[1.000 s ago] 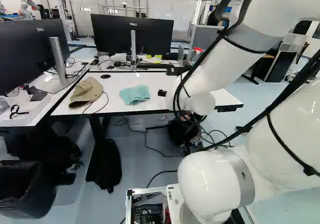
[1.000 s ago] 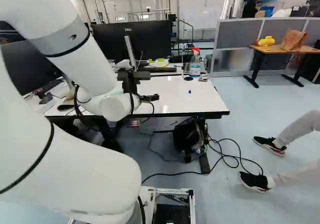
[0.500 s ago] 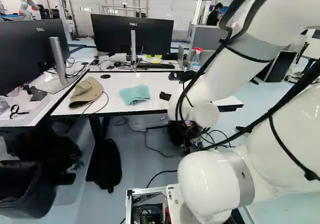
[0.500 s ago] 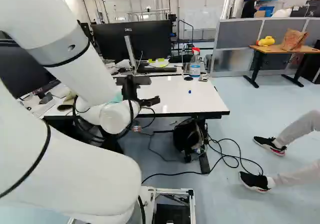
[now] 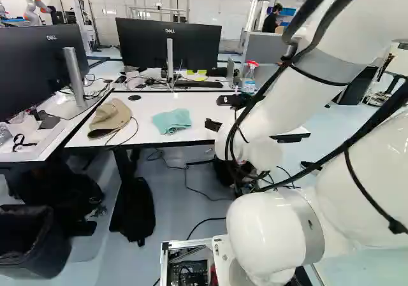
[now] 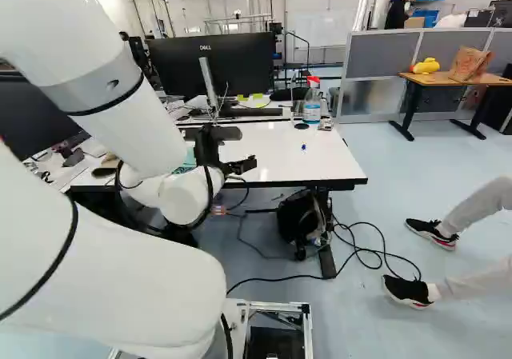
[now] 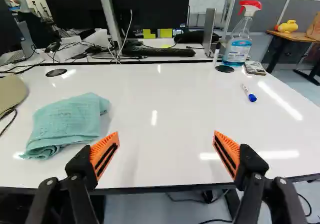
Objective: Clean the table with the green towel
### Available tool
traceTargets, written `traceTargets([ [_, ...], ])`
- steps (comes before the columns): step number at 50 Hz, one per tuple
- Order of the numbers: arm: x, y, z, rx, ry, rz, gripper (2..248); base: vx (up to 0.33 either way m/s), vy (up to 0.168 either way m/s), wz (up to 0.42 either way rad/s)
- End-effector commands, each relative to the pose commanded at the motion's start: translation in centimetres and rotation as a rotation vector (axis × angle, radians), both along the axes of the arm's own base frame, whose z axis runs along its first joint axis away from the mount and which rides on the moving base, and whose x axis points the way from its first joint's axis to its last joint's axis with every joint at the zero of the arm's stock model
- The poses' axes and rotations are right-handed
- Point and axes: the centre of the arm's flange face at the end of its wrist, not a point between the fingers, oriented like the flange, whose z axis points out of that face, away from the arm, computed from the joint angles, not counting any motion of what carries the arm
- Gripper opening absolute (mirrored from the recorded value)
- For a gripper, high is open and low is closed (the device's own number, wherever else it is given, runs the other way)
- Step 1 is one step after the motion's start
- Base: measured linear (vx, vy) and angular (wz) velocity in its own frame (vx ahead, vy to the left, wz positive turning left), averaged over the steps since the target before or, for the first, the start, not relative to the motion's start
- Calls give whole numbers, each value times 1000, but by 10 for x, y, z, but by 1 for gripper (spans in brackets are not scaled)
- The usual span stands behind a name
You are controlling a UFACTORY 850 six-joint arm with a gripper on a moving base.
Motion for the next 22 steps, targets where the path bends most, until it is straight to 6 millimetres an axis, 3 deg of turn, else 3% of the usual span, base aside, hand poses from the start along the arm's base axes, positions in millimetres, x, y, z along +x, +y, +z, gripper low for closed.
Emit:
traceTargets([
  [22,0,0,0,0,-1,0,247,0,0,0],
])
